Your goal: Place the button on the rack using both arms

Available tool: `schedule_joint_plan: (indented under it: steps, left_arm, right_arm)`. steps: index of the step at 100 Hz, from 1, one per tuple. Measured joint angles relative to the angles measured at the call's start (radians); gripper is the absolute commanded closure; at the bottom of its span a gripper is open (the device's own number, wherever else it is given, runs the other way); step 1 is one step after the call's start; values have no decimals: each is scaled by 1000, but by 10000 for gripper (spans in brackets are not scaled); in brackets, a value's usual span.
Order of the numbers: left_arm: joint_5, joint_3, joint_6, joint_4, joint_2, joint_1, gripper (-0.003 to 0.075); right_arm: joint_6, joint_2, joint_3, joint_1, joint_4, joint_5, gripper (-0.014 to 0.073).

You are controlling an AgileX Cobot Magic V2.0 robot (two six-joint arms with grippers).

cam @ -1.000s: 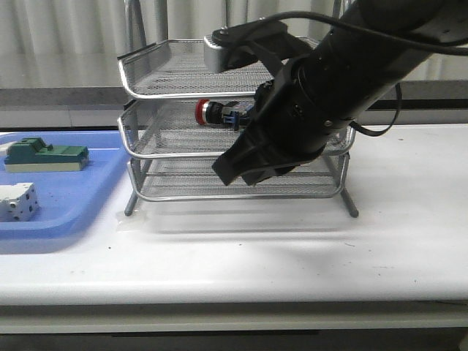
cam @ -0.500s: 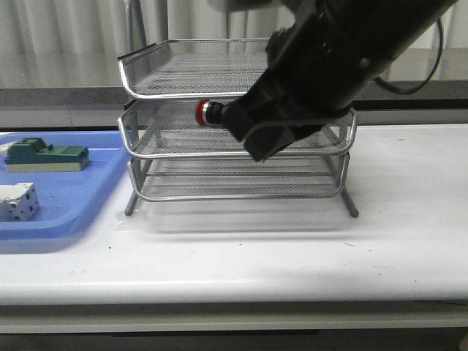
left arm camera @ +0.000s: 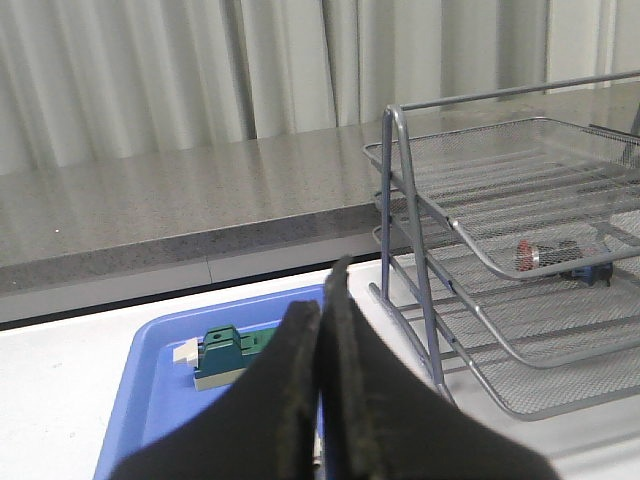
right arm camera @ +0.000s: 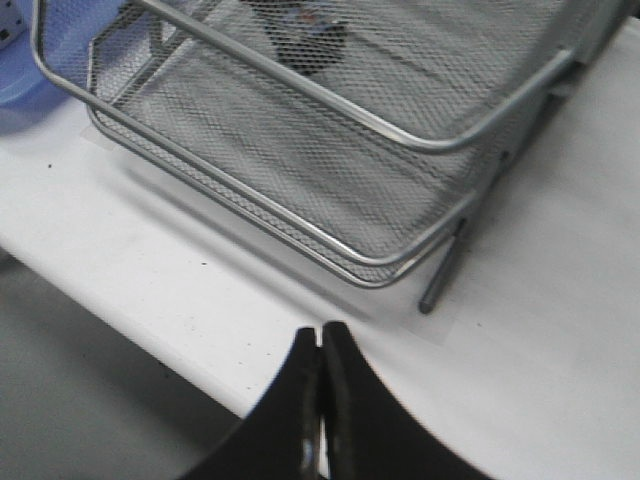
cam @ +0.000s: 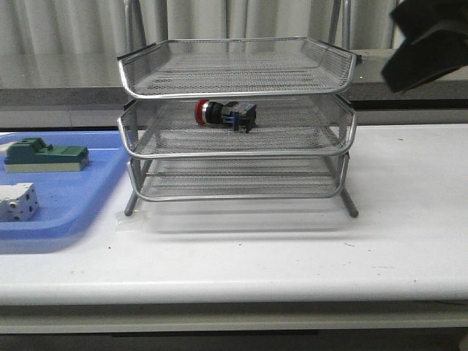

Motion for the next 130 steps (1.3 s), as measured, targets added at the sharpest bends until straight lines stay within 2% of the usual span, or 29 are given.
schedule_joint_plan:
  steps: [45, 72, 130]
  left_arm:
    - [0, 0, 0, 0, 0, 0, 741]
    - [0, 0, 0, 0, 0, 0, 741]
    - [0, 0, 0, 0, 0, 0, 741]
  right_arm:
    - [15, -479, 245, -204, 0, 31, 652]
    - [15, -723, 301, -297, 0, 106, 652]
    - [15, -772, 300, -307, 0, 128, 652]
